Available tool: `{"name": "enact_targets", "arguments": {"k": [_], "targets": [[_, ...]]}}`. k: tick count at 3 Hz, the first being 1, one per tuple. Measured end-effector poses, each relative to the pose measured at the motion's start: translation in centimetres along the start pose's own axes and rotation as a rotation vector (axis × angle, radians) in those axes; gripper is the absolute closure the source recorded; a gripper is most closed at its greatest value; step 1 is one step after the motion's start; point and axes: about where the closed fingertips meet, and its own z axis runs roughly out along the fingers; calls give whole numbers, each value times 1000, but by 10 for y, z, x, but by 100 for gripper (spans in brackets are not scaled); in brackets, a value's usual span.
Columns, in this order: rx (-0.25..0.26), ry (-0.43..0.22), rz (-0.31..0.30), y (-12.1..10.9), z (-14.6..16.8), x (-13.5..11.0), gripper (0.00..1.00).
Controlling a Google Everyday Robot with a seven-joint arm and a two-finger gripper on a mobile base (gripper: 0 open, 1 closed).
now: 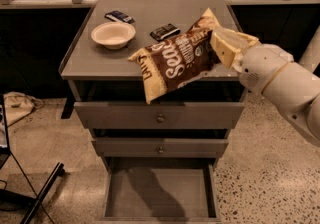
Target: Pick brown chip bag from bottom drawer and place on counter
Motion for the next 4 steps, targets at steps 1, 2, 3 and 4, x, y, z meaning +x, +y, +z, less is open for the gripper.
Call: {"name": "enact_targets", "arguments": {"k": [1,2,3,4], "targets": [[65,22,7,-24,30,-6,100],[106,67,-18,-31,58,-21,100],[83,121,-76,10,97,-47,100],[50,218,-195,51,121,-50,100]]}}
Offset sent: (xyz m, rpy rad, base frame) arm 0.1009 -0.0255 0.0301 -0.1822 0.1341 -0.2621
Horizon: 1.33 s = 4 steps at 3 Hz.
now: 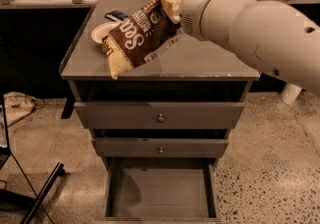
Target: Pick brown chip bag from bottom drawer and place on counter
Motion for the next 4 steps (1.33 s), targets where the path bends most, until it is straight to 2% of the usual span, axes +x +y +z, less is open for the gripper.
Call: {"name": "enact_targets", "arguments": {"k": [1,2,3,4], "targets": [[0,0,0,0,0,0,100],[28,7,-28,-17,-1,2,100],[59,40,-73,-42,2,12,100],[97,82,-92,-70,8,33,100]]}}
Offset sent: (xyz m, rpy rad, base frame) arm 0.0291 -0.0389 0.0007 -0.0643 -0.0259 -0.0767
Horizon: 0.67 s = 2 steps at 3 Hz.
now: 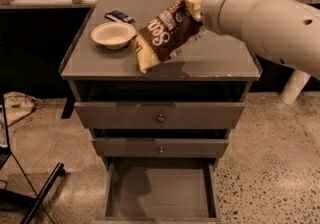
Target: Pick brown chip bag from bottom drawer and place on counter
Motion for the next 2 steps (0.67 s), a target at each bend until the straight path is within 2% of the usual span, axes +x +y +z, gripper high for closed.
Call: {"name": "enact_targets", "arguments": {"k": [1,2], "targets": [[14,27,6,-13,23,16,100],[20,27,2,-15,23,14,82]]}}
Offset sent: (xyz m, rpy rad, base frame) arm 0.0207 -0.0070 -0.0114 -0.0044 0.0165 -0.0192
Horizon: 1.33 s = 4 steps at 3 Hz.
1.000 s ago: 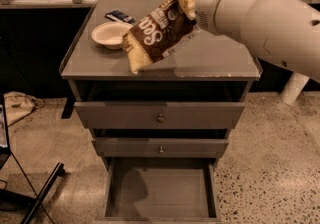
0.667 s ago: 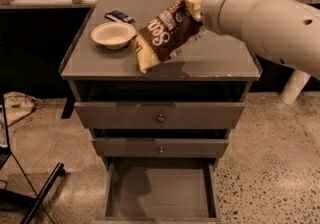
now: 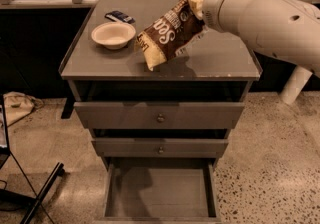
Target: Pick brown chip bag from bottom drawer and place on counter
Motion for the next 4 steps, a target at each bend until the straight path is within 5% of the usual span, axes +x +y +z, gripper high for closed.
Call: {"name": "enact_targets", "arguments": {"k": [3,4], "targets": [[0,0,0,0,0,0,12],[0,0,0,0,0,0,0]]}}
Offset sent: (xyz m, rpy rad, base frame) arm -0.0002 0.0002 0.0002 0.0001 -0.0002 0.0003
